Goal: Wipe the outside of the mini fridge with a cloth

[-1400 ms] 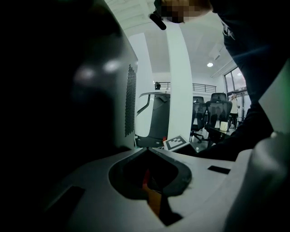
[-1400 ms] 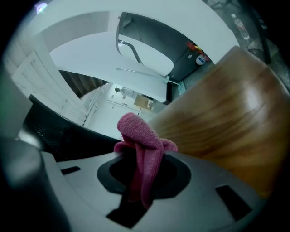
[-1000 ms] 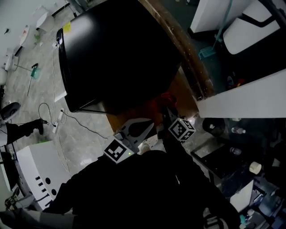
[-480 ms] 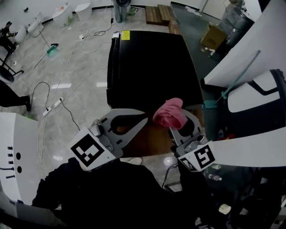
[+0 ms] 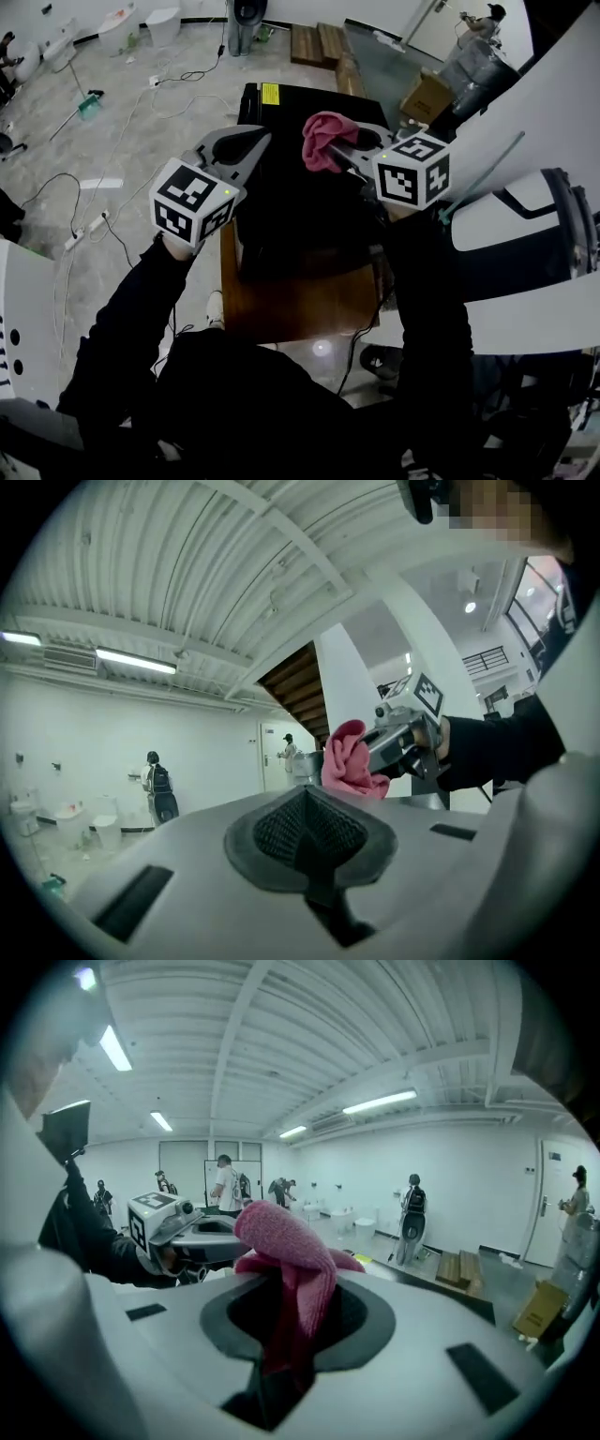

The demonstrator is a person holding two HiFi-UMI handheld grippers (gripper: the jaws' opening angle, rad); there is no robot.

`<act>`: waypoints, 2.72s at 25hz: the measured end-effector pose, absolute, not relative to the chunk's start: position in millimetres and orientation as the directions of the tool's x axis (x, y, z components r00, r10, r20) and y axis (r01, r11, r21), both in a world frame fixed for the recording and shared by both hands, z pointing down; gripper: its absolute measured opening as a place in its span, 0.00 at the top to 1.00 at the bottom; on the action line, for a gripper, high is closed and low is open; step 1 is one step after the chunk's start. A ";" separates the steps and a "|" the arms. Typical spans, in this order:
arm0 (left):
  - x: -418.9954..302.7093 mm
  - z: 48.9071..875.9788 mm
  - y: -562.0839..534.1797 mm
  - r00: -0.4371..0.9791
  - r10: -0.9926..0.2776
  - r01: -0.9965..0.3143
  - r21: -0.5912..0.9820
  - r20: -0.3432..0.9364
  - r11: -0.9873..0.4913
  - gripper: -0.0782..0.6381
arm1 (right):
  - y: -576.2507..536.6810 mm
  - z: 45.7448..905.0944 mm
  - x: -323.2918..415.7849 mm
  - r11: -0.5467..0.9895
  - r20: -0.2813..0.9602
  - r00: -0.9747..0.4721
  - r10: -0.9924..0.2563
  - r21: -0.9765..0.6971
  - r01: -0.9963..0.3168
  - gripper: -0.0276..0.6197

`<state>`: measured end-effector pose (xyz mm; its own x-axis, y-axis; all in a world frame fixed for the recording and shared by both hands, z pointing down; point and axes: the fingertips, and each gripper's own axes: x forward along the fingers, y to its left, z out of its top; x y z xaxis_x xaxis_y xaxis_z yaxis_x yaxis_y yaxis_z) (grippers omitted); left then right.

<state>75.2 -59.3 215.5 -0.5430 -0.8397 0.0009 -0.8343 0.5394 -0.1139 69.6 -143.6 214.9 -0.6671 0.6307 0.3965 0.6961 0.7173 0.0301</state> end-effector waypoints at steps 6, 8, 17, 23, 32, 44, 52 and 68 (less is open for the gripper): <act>10.0 219.8 -59.6 -0.545 -0.838 -0.835 -0.094 -0.005 0.543 0.89 | -123.7 236.3 -45.6 0.750 0.583 -0.651 0.486 0.105 0.654 0.82; -7.4 217.3 -60.1 -0.540 -0.842 -0.837 -0.091 -0.023 0.539 0.89 | -121.0 247.3 -82.8 0.765 0.627 -0.641 0.442 0.109 0.634 0.82; -91.4 252.2 -53.4 -0.513 -0.858 -0.858 -0.041 0.004 0.513 0.89 | -103.4 316.1 -208.0 0.819 0.748 -0.575 0.332 0.074 0.569 0.82; -118.7 273.1 -45.8 -0.497 -0.868 -0.868 -0.018 0.016 0.497 0.89 | -101.4 336.5 -220.8 0.836 0.760 -0.546 0.352 0.007 0.549 0.82; -106.0 274.3 -45.0 -0.476 -0.879 -0.878 -0.041 -0.002 0.476 0.89 | -95.9 338.4 -170.0 0.841 0.748 -0.563 0.351 0.012 0.541 0.83; -4.5 250.6 -49.2 -0.511 -0.859 -0.853 -0.109 -0.019 0.510 0.89 | -76.1 340.8 7.0 0.775 0.758 -0.486 0.436 -0.042 0.630 0.83; 67.7 229.8 -63.5 -0.539 -0.842 -0.827 -0.169 -0.027 0.536 0.89 | -75.5 338.1 111.4 0.731 0.752 -0.462 0.470 -0.038 0.681 0.83; 149.5 192.8 -108.5 -0.475 -0.878 -0.868 -0.136 -0.053 0.478 0.89 | -155.6 300.1 170.0 0.792 0.683 -0.579 0.446 0.000 0.610 0.82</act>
